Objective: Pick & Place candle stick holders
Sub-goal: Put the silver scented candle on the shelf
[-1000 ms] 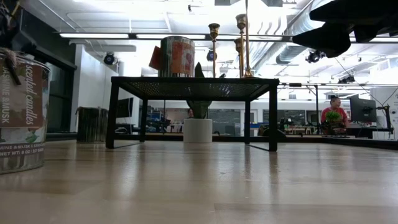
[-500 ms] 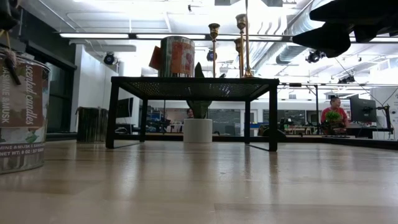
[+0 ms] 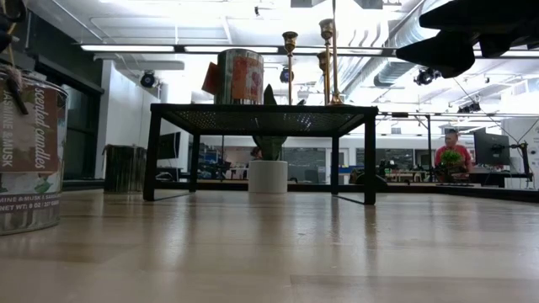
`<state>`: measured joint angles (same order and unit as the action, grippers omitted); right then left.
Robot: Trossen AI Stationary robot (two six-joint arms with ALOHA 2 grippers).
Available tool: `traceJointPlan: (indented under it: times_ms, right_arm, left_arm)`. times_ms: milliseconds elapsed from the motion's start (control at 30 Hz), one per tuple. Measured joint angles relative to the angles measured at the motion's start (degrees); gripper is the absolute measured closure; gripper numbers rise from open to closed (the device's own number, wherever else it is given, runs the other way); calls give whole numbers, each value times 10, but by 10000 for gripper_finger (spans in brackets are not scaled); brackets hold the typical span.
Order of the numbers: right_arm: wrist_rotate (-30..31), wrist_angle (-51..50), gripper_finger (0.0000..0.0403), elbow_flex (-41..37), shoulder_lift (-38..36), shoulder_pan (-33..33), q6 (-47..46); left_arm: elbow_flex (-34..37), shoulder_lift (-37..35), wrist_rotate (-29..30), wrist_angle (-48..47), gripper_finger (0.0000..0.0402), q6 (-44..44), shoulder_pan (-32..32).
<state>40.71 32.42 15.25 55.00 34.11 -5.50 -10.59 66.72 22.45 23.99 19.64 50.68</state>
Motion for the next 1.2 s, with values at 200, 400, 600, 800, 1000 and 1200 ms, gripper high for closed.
traceJointPlan:
  times_ms: [200, 400, 600, 800, 1000, 1200]
  right_arm:
    - [0, 0, 41, 0, 0, 0, 0]
    - [0, 0, 41, 0, 0, 0, 0]
    - [0, 0, 41, 0, 0, 0, 0]
    - [0, 0, 41, 0, 0, 0, 0]
    - [0, 0, 41, 0, 0, 0, 0]
    - [0, 0, 41, 0, 0, 0, 0]
  left_arm:
    - [0, 26, 31, 26, 2, 2, 0]
    - [0, 45, -2, 35, 2, 14, 1]
    - [-1, 73, 19, 93, 2, -76, 1]
    - [0, 131, 30, 157, 2, -90, 1]
    - [-3, 202, 38, 252, 2, -104, 0]
    - [-15, 257, 44, 331, 2, -94, 0]
